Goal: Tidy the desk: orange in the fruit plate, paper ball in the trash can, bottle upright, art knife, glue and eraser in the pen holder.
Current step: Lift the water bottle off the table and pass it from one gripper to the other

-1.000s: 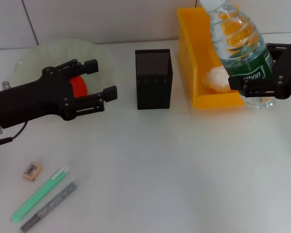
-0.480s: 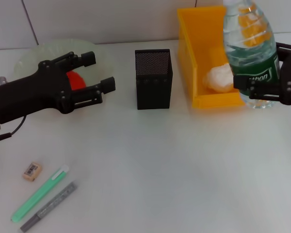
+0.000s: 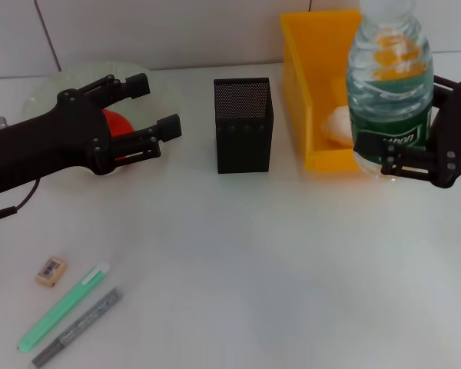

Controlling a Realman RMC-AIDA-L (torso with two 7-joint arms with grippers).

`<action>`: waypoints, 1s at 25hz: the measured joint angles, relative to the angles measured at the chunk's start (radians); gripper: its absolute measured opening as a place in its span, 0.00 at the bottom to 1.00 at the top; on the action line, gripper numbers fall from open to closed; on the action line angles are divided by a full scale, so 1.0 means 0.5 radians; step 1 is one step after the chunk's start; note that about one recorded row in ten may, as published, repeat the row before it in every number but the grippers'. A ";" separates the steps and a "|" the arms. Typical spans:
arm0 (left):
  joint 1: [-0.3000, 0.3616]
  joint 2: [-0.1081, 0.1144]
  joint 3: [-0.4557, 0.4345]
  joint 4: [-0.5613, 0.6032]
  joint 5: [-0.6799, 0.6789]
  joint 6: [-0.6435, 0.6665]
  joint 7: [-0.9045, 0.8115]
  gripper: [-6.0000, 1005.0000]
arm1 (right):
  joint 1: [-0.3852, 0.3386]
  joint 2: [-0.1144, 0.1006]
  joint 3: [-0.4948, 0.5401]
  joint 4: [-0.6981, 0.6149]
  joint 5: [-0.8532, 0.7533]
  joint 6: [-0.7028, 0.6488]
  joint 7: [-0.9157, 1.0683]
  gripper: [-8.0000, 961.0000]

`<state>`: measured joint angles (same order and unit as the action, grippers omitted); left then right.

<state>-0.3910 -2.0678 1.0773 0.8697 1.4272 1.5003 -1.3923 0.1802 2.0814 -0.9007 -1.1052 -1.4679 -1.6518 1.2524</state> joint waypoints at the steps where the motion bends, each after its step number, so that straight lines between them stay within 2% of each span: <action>1: 0.000 0.001 -0.003 0.000 -0.001 0.011 -0.001 0.85 | 0.007 0.001 -0.005 0.031 0.002 -0.003 -0.033 0.79; 7: 0.000 0.005 -0.021 0.000 -0.013 0.094 -0.080 0.85 | 0.079 0.000 0.000 0.200 0.008 -0.006 -0.125 0.79; 14: 0.100 0.003 -0.029 -0.001 -0.261 0.213 0.008 0.85 | 0.179 0.005 -0.015 0.358 0.009 0.006 -0.197 0.79; 18: 0.119 0.001 -0.028 -0.008 -0.299 0.247 0.031 0.85 | 0.260 0.004 -0.020 0.470 -0.006 0.011 -0.228 0.79; 25: 0.094 -0.003 -0.008 -0.077 -0.308 0.257 0.080 0.85 | 0.374 0.003 -0.045 0.652 -0.032 0.057 -0.317 0.79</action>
<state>-0.3437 -2.0692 1.0733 0.8313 1.2733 1.6286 -1.3522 0.3671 2.0829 -0.9233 -0.7791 -1.4839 -1.6231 1.0940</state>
